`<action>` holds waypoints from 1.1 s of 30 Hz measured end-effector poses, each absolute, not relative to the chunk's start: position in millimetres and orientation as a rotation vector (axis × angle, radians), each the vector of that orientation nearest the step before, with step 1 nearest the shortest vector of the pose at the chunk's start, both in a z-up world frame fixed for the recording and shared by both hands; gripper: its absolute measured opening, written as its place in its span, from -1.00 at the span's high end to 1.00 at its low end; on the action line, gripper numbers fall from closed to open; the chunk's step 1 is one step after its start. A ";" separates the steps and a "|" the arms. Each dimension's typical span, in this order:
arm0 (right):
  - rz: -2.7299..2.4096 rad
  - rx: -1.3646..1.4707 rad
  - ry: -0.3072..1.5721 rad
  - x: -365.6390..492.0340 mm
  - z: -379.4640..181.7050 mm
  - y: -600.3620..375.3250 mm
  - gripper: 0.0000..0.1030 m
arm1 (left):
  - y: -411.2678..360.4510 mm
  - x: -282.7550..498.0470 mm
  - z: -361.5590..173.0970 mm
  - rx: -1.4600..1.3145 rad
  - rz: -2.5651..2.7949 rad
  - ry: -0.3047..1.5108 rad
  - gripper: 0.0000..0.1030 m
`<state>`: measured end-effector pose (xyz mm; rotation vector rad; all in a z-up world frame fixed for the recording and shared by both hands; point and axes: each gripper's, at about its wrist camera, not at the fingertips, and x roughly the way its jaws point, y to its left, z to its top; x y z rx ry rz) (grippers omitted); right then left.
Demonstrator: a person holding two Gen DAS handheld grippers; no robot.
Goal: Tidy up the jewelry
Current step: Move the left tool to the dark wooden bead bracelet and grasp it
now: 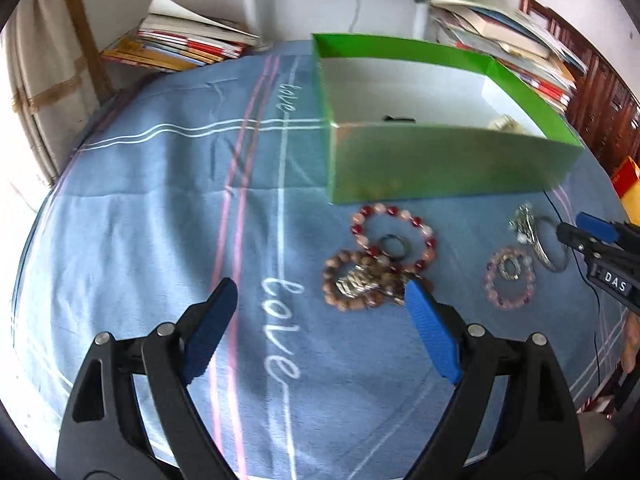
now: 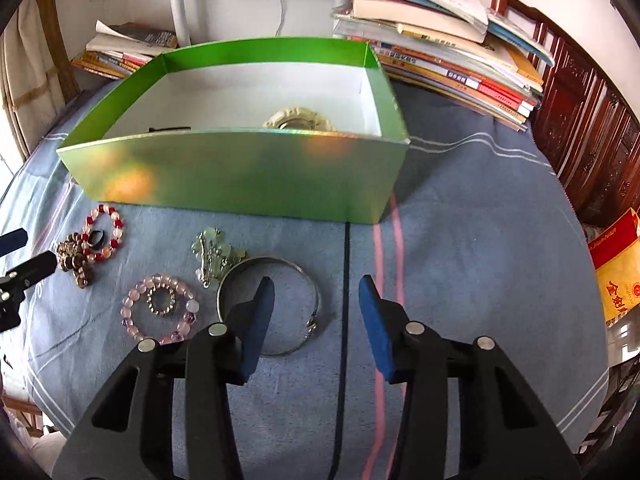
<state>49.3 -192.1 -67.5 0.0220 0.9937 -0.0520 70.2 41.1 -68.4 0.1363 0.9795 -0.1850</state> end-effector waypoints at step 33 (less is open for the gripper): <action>-0.057 0.062 1.034 54.4 -80.8 -194.7 -0.12 | 34.3 73.7 -71.9 0.015 -0.322 1.056 0.08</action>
